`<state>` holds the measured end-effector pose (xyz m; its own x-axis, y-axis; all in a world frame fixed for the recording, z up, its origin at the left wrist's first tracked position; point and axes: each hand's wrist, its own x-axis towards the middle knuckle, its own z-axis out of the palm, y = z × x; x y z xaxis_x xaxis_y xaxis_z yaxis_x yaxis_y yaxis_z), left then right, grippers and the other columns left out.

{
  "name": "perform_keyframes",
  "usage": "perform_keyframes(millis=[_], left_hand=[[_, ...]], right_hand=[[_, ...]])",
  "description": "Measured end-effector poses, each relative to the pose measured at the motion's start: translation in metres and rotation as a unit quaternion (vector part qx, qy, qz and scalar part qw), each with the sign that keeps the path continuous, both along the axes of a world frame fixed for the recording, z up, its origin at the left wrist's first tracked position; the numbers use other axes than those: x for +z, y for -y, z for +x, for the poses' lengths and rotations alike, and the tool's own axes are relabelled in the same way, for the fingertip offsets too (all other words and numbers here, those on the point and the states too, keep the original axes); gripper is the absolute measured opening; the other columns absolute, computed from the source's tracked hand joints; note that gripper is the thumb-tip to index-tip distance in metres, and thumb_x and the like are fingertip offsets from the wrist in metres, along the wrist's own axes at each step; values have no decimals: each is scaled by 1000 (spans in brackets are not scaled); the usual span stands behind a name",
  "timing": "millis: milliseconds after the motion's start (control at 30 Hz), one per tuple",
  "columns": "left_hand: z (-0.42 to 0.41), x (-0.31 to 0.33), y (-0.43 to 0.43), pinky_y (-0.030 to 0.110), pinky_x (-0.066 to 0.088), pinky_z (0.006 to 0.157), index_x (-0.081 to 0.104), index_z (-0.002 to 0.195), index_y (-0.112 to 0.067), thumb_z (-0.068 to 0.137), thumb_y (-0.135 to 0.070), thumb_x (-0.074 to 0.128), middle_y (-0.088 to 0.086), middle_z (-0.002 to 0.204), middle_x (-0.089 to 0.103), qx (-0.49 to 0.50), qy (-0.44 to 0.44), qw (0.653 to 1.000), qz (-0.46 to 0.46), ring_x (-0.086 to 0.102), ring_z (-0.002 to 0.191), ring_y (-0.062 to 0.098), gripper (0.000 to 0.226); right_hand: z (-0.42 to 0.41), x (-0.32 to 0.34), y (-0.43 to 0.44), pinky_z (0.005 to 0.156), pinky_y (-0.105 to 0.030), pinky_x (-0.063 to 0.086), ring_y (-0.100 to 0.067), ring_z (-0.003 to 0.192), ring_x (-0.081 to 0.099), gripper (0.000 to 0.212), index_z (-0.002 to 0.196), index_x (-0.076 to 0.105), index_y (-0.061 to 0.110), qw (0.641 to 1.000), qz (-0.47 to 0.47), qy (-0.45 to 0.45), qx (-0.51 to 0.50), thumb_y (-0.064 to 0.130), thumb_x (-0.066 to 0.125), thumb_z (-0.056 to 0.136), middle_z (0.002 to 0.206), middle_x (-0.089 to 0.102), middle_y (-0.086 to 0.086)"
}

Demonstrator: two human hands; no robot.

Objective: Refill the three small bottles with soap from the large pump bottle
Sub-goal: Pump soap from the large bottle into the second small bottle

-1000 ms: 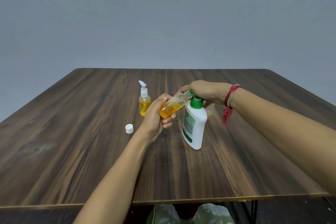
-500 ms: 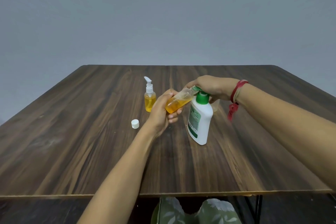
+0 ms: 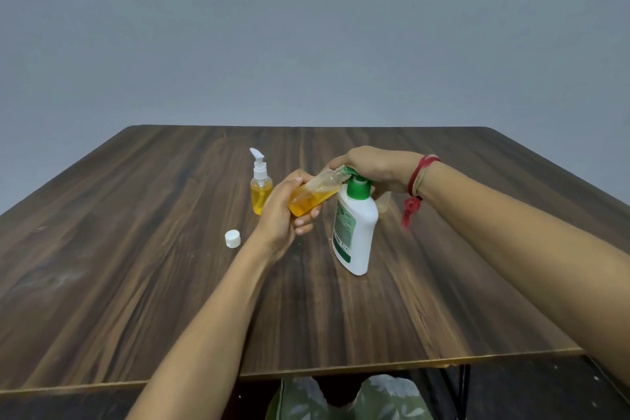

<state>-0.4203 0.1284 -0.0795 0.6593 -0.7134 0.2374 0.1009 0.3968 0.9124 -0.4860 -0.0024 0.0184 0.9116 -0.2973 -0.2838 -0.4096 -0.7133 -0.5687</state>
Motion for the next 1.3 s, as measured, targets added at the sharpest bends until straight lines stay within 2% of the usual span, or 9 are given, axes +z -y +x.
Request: perform_keyframes(millis=[133, 267, 533, 600, 733, 833, 967, 1233, 1300], left_hand=[[-3, 1, 1, 15, 21, 33, 49, 74, -14, 101, -20, 27, 7, 53, 49, -7, -10, 1000, -5, 26, 34, 5, 36], [-2, 1, 0, 14, 21, 33, 49, 74, -13, 101, -20, 28, 14, 61, 50, -8, -4, 1000, -4, 27, 34, 6, 35], [-2, 0, 0, 15, 23, 34, 51, 76, -14, 102, -22, 27, 8, 57, 52, -15, -3, 1000, -6, 28, 35, 5, 36], [-1, -1, -1, 15, 25, 34, 50, 80, -13, 103, -32, 28, 5, 56, 52, -35, -3, 999, -10, 29, 36, 5, 37], [2, -4, -4, 15, 33, 39, 56, 93, -16, 77, -64, 56, 9, 71, 56, -99, 21, 995, -17, 36, 42, 5, 51], [1, -2, -7, 14, 31, 40, 50, 97, -14, 73, -64, 66, 4, 72, 57, -96, 59, 993, 19, 36, 45, 5, 57], [0, 0, -7, 13, 25, 37, 50, 88, -16, 90, -47, 44, 2, 65, 54, -66, 47, 996, 27, 31, 43, 4, 31], [-4, 4, -6, 13, 23, 35, 54, 82, -20, 93, -46, 41, 3, 59, 52, -53, 30, 998, 15, 29, 38, 3, 31], [-3, 4, -8, 13, 22, 34, 57, 79, -21, 93, -44, 38, 3, 59, 52, -51, 40, 998, 18, 29, 38, 3, 33]], right_hand=[[-1, 6, -1, 97, -52, 36, -25, 98, 49, 35, 114, 61, 23, 1000, -17, -6, 8, 15, 33, 94, 91, 58, 0], [0, -1, -1, 95, -50, 38, -25, 93, 49, 34, 105, 62, 27, 1000, -5, 10, -7, 14, 34, 92, 82, 60, 3], [-1, 4, -3, 99, -54, 37, -21, 86, 54, 36, 117, 62, 20, 1000, -15, -9, 1, 16, 35, 93, 83, 64, 2], [-2, 6, -4, 99, -54, 38, -25, 96, 55, 37, 119, 62, 16, 999, -32, -18, 0, 18, 35, 94, 96, 65, -3], [-2, 9, 1, 98, -54, 37, -32, 112, 51, 39, 121, 61, 16, 999, -29, -13, -14, 20, 35, 92, 123, 57, -13], [-4, 6, 0, 97, -51, 37, -32, 113, 50, 40, 125, 57, 22, 999, -30, -24, -14, 19, 34, 92, 125, 55, -14], [-2, 9, -1, 94, -50, 35, -28, 103, 51, 34, 115, 61, 23, 999, -41, -20, 2, 18, 34, 93, 110, 59, -8], [-4, 14, -5, 77, -32, 42, -17, 85, 51, 37, 119, 58, 24, 999, -51, -11, 12, 15, 30, 96, 99, 57, -4], [-5, 10, -5, 84, -36, 41, -19, 89, 51, 37, 118, 58, 25, 999, -50, -11, 10, 15, 31, 96, 93, 59, 0]])
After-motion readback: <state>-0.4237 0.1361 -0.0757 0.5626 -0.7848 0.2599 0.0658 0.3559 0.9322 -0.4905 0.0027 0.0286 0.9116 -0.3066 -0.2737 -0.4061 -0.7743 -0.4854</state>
